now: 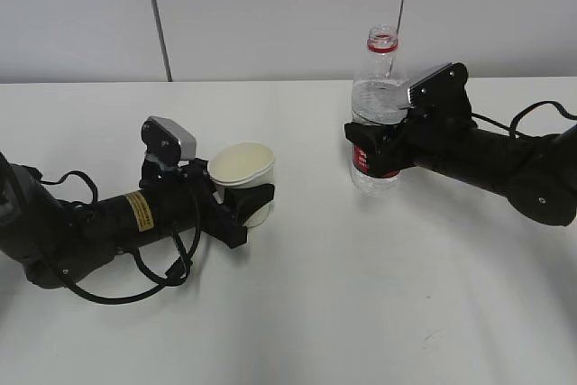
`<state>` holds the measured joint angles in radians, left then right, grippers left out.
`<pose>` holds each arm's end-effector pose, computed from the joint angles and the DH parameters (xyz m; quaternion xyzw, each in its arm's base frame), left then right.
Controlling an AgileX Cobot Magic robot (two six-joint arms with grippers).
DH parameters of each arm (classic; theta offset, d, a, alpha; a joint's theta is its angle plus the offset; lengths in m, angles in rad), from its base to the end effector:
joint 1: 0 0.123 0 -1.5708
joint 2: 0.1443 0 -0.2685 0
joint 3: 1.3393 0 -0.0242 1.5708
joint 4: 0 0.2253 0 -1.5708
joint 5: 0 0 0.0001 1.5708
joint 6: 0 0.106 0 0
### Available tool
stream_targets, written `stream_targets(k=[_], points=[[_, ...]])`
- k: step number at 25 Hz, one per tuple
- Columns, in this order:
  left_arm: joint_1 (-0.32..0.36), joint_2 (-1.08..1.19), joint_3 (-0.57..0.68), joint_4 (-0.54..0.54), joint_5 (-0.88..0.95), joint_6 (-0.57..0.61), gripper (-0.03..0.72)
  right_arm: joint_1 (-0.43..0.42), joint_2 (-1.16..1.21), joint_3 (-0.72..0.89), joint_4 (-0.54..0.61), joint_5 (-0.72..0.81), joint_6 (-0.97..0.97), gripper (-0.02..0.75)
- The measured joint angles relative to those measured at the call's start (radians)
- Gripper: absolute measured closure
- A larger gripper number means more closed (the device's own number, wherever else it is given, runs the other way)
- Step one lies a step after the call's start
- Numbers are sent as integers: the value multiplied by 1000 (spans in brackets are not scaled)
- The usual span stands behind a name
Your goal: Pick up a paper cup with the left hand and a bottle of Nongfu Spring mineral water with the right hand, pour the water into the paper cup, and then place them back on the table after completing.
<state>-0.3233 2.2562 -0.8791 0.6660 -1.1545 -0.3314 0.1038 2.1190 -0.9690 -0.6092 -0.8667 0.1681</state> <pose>0.3308 -0.1740 0.0744 0.2933 0.7131 -0.3308 0.5441 0.3865 0.0867 0.1168 -0.2712 0.7465 0.1350 0.5924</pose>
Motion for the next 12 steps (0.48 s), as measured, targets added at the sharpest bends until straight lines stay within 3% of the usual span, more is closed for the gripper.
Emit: stream_targets(k=[12], points=[[-46, 0, -22, 12, 11, -44, 287, 0, -39, -14, -43, 108, -30, 301]])
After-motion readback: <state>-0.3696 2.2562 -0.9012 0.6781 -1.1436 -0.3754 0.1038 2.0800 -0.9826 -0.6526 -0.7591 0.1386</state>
